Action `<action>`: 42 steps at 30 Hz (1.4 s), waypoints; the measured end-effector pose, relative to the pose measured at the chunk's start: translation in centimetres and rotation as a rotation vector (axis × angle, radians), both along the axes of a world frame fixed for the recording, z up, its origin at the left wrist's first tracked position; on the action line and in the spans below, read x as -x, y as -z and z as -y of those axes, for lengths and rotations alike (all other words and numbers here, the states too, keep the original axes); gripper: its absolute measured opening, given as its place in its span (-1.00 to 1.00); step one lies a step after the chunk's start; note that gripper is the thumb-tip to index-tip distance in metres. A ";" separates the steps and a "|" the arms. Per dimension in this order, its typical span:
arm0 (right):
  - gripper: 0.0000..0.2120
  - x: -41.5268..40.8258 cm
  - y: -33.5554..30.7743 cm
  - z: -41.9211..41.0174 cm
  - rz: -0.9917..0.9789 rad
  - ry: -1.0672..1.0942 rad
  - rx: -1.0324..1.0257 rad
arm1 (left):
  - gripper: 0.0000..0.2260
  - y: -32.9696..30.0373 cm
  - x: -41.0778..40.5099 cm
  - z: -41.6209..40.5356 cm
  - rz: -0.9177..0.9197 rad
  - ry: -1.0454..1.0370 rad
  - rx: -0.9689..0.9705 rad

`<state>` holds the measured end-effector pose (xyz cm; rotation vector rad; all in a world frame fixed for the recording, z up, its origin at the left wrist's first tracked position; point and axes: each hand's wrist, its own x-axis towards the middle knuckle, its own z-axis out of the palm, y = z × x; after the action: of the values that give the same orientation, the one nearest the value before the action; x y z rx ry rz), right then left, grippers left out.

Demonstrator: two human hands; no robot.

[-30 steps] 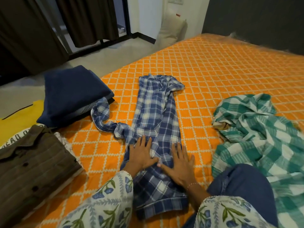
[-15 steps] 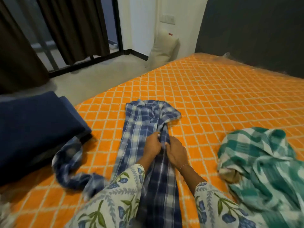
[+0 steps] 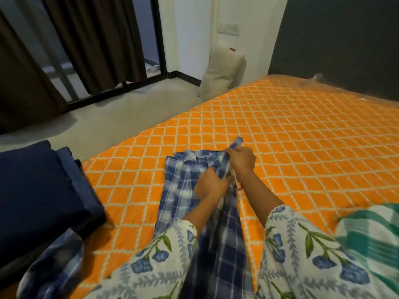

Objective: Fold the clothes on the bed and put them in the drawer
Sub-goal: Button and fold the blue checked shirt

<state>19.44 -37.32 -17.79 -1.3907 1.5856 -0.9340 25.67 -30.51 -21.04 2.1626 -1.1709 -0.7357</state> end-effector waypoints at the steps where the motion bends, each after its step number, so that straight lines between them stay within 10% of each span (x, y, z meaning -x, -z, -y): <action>1: -0.54 -0.9 -0.9 0.2 0.042 -0.033 0.005 | -0.69 -0.5 -0.4 0.6 -0.024 -0.015 0.059; 4: -0.75 -2.9 -2.0 -0.2 0.286 -0.123 -0.060 | -0.94 -1.4 -3.8 2.1 -0.310 -0.179 0.169; 9: -0.64 -2.4 2.8 -3.9 -0.234 -0.207 0.161 | -0.84 1.4 -9.2 2.0 -0.840 -0.362 -0.080; 15: -0.49 -3.9 7.0 -3.8 -0.663 -0.581 0.267 | -0.64 0.4 -9.3 2.0 -0.982 -0.258 0.068; 19: -0.40 -3.6 8.7 -3.1 -0.869 -0.689 0.077 | -0.66 1.6 -9.8 0.5 -0.705 -0.317 0.185; 23: -0.45 -2.2 7.9 -4.5 -0.664 -0.598 0.138 | -0.86 1.2 -8.4 -4.9 -0.243 -0.236 0.266; 30: -0.37 3.2 7.8 -16.3 -0.605 -0.624 0.253 | -0.81 0.9 -0.1 -19.1 0.156 0.067 -0.033; 38: 0.00 4.0 7.5 -27.4 -0.839 -0.719 0.212 | -0.78 1.3 0.6 -26.6 0.394 0.058 -0.095; 42: 0.04 4.2 5.7 -29.4 -0.801 -0.691 0.192 | -0.71 1.2 -0.1 -29.6 0.350 0.106 0.312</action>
<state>15.21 -7.94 -23.46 -2.4265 1.3541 -0.0897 25.77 -0.93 -22.28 2.0227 -1.4769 -0.1958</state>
